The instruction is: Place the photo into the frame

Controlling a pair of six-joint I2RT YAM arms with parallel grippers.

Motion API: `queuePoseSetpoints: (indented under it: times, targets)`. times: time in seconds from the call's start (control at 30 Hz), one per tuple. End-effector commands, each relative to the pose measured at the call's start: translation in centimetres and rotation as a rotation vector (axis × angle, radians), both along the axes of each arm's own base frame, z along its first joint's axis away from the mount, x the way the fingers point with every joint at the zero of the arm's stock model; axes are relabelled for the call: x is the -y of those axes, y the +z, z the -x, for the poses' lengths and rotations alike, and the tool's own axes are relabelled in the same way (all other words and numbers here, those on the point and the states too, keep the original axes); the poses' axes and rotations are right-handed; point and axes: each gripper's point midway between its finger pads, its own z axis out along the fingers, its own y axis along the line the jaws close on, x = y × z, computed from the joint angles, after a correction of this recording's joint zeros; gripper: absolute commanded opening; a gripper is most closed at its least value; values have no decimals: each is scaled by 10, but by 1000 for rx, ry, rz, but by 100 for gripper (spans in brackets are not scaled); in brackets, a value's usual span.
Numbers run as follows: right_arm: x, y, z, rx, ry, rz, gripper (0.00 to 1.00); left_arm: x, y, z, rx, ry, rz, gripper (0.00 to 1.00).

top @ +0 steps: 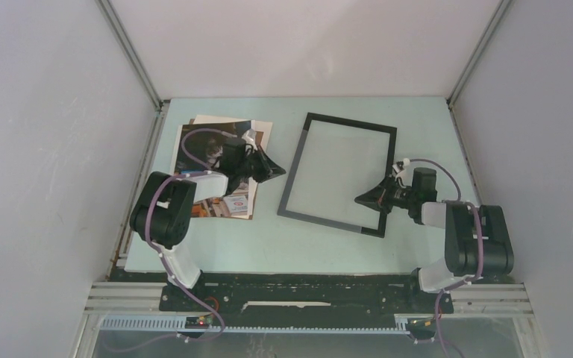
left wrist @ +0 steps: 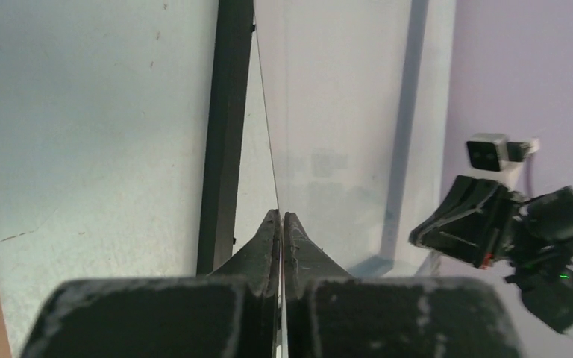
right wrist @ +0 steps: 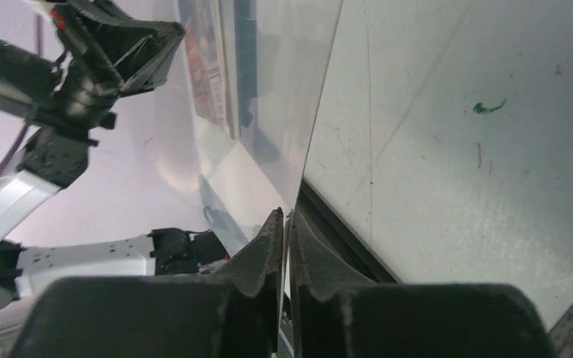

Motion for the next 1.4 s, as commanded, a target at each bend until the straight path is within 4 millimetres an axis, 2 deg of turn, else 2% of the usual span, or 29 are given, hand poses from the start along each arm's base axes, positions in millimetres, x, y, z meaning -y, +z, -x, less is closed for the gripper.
queuePoseSetpoints:
  times: [0.0,0.13,0.3,0.5,0.6,0.77,0.9,1.1,1.2,1.37]
  targets:
    - [18,-1,-13,34,-58,184,18,6,42,-15,199,-46,-139,0]
    - [41,-17,-17,-54,-157,281,34,18,60,-20,304,-55,-158,0]
    - [67,-33,-22,-153,-231,341,43,27,82,-23,450,-65,-178,0]
    - [99,-29,-29,-164,-335,472,55,47,107,-20,602,-128,-115,0]
    - [110,-27,-32,-167,-376,487,56,57,120,-15,675,-172,-76,0]
    - [119,-30,-42,-200,-412,496,54,67,127,-12,728,-206,-22,0]
    - [125,-24,-44,-187,-437,496,53,71,137,-1,766,-226,8,0]
    - [137,-10,-49,-164,-473,464,56,71,154,6,759,-193,91,0]
    - [137,-16,-56,-194,-464,454,56,74,161,5,741,-177,141,0]
    - [138,-22,-70,-191,-452,444,51,84,159,-3,659,-161,217,0]
